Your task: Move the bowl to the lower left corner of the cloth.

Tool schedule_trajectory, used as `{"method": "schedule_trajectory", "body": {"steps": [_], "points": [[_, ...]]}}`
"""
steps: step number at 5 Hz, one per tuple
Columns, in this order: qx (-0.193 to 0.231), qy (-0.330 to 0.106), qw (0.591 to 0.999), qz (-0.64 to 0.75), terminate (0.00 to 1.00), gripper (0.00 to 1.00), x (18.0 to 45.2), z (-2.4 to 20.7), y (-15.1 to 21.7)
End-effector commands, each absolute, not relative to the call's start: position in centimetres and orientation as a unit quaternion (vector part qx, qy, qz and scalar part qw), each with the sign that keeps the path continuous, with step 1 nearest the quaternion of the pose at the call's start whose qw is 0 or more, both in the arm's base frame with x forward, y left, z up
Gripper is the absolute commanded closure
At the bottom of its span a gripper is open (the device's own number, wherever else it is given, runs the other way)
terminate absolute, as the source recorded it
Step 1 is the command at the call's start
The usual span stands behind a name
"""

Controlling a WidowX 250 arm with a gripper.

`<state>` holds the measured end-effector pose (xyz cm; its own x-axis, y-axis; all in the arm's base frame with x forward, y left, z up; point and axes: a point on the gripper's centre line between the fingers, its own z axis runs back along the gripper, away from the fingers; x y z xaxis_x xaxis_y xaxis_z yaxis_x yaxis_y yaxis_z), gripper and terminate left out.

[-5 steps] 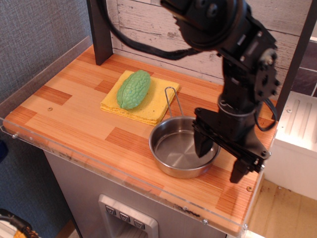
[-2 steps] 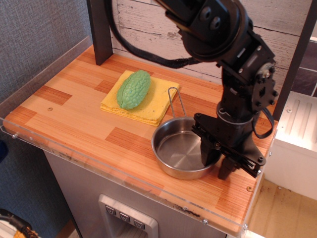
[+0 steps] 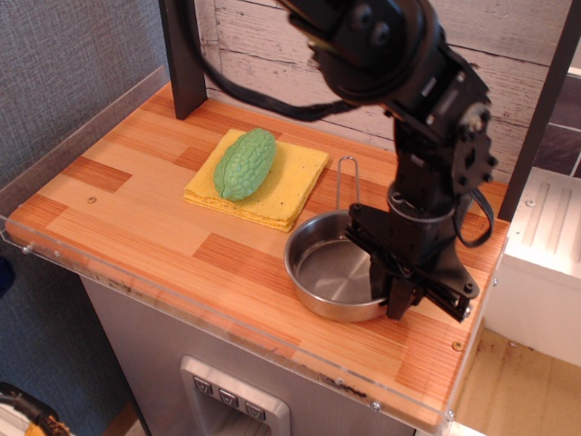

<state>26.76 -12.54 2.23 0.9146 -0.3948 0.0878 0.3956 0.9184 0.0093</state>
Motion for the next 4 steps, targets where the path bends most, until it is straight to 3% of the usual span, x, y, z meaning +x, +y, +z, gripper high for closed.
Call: {"method": "schedule_trajectory", "body": {"steps": [1, 2, 3, 4], "points": [[-0.060, -0.152, 0.961, -0.225, 0.00, 1.00, 26.2, 10.3, -13.3], [-0.046, -0.186, 0.963, -0.191, 0.00, 1.00, 25.4, 13.2, -10.4], [0.008, -0.186, 0.978, -0.094, 0.00, 1.00, 23.8, 14.5, -5.9], [0.026, -0.168, 0.985, 0.009, 0.00, 1.00, 22.5, 13.4, -1.4]]}}
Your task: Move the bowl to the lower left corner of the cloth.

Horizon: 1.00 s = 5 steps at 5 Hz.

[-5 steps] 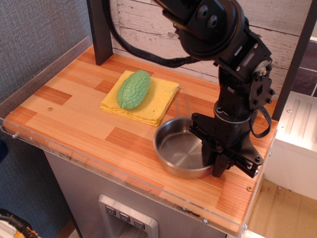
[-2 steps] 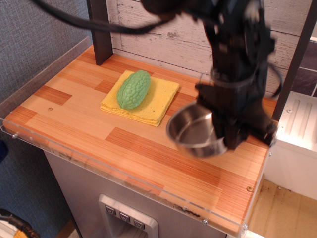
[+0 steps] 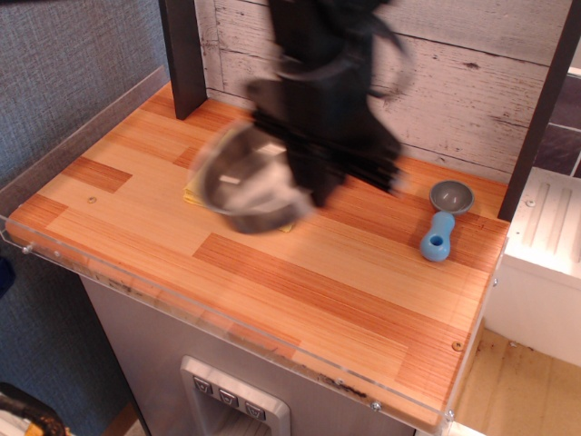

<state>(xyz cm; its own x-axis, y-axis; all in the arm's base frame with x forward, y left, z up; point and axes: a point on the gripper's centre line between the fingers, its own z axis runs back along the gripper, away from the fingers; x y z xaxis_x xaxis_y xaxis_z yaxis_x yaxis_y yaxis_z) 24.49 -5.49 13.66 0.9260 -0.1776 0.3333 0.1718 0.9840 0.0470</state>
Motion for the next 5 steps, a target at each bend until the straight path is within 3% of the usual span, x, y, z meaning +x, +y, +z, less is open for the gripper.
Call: {"method": "schedule_trajectory", "body": {"steps": [1, 3, 5], "points": [[0.026, -0.147, 0.985, 0.084, 0.00, 1.00, 21.6, 11.9, 3.3], [0.017, -0.130, 0.984, 0.121, 0.00, 1.00, 23.7, 9.6, 11.9], [0.018, -0.131, 0.986, 0.105, 0.00, 1.00, 26.7, 8.3, 11.7]]}}
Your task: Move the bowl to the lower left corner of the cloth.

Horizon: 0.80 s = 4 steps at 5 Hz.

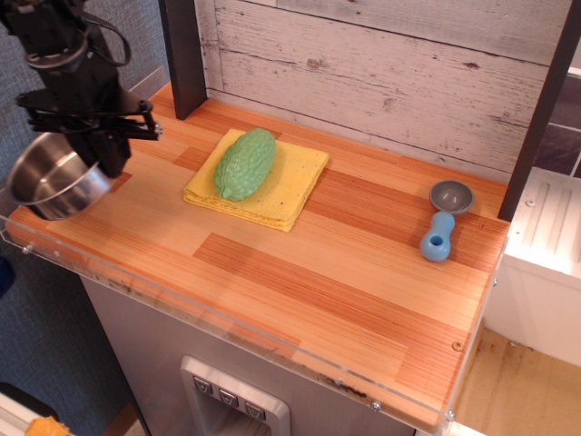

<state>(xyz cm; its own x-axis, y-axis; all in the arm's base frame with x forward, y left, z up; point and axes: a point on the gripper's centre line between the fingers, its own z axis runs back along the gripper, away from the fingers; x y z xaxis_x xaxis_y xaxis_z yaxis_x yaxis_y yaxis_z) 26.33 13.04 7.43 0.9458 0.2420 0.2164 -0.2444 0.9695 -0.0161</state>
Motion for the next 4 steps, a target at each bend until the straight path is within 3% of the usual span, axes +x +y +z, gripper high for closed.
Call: {"method": "schedule_trajectory", "body": {"steps": [1, 2, 4], "points": [[0.021, -0.126, 0.989, 0.077, 0.00, 1.00, 27.5, 8.0, 9.5], [0.026, -0.116, 0.992, 0.049, 0.00, 1.00, 27.7, 7.4, 7.1], [0.027, -0.092, 0.993, 0.070, 0.00, 1.00, 26.2, 6.2, 7.8]]}}
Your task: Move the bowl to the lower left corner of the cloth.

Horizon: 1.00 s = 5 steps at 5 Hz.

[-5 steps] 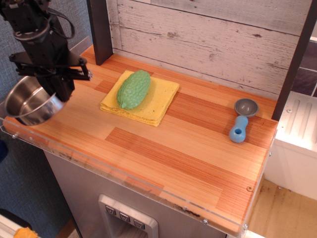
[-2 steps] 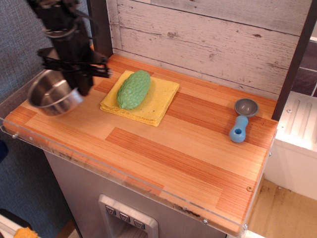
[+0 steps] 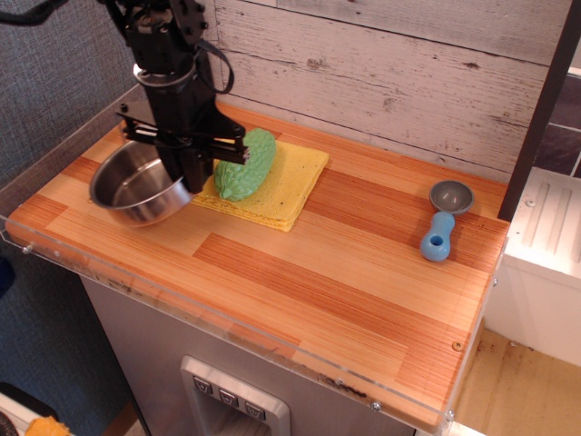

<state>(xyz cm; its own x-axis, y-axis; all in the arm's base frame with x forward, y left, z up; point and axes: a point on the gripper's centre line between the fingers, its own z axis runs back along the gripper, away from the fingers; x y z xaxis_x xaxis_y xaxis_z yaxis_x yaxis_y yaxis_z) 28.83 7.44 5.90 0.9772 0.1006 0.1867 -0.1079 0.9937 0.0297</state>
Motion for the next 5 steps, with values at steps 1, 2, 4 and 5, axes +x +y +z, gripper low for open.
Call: {"method": "schedule_trajectory", "body": {"steps": [1, 2, 4, 5], "points": [[0.026, -0.080, 0.992, 0.092, 0.00, 1.00, 24.8, 6.0, 8.4], [0.020, -0.074, 0.993, 0.086, 0.00, 1.00, 24.1, 5.8, 7.9], [0.001, -0.091, 0.996, 0.025, 0.00, 0.00, 25.0, 7.5, 5.4], [-0.012, -0.130, 0.991, 0.002, 0.00, 0.00, 25.4, 10.1, 4.0]]}}
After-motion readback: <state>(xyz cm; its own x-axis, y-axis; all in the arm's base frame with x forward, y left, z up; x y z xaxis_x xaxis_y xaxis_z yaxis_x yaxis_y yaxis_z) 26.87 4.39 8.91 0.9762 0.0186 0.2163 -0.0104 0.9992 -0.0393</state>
